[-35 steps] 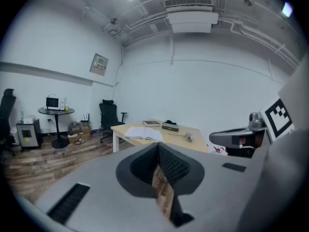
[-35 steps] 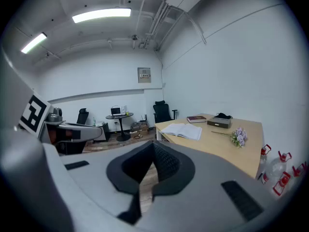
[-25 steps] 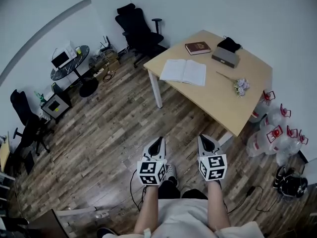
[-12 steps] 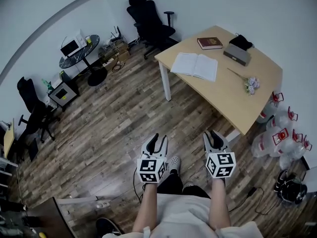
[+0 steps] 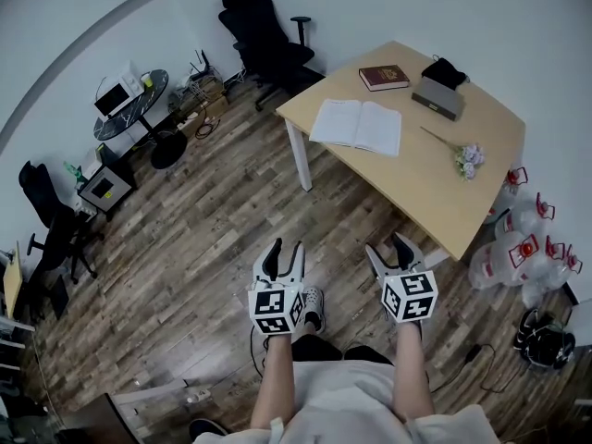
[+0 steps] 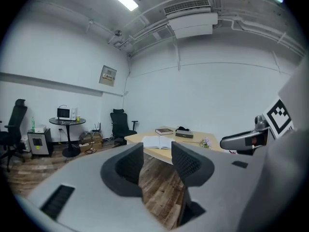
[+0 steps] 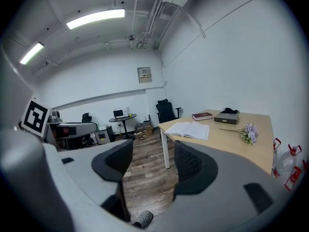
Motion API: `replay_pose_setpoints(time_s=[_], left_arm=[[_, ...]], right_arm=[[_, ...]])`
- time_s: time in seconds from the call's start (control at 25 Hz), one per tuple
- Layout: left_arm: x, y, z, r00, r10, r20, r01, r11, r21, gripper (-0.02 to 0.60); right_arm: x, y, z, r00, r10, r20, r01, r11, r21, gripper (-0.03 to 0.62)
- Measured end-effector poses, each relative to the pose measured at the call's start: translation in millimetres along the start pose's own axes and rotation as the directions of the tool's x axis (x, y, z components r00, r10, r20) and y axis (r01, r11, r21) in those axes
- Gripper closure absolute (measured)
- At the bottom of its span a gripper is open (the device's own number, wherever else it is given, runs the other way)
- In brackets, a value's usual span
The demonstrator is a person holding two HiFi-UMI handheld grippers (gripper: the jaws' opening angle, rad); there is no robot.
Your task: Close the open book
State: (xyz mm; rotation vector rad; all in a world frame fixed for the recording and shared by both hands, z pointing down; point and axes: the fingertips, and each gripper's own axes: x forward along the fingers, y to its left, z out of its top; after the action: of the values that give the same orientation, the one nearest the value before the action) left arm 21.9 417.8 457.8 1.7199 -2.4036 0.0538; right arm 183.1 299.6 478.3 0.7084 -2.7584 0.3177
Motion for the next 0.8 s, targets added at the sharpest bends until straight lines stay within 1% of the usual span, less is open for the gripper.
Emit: replay_pose_setpoints(time_s=[0.16, 0.36, 0.56, 0.8], left_arm=[[50, 16, 9, 0.999, -0.028, -0.014, 0.028, 1.0, -0.009, 0.396], [112, 25, 26, 0.996, -0.085, -0.019, 0.085, 0.996, 0.007, 0.396], [162, 44, 31, 0.99, -0.134, -0.044, 0.135, 0.991, 0.024, 0.397], [213, 73, 33, 0.983, -0.177, -0.054, 0.177, 0.984, 0.006, 0.397]], right_arm=[[37, -19, 15, 1.0, -0.025, -0.008, 0.025, 1.0, 0.017, 0.315], [78, -51, 32, 0.997, -0.068, -0.02, 0.069, 0.997, 0.034, 0.315], [125, -65, 41, 0.994, -0.098, -0.05, 0.1, 0.994, 0.039, 0.315], [173, -77, 58, 0.988, -0.139, -0.061, 0.141, 0.99, 0.022, 0.315]])
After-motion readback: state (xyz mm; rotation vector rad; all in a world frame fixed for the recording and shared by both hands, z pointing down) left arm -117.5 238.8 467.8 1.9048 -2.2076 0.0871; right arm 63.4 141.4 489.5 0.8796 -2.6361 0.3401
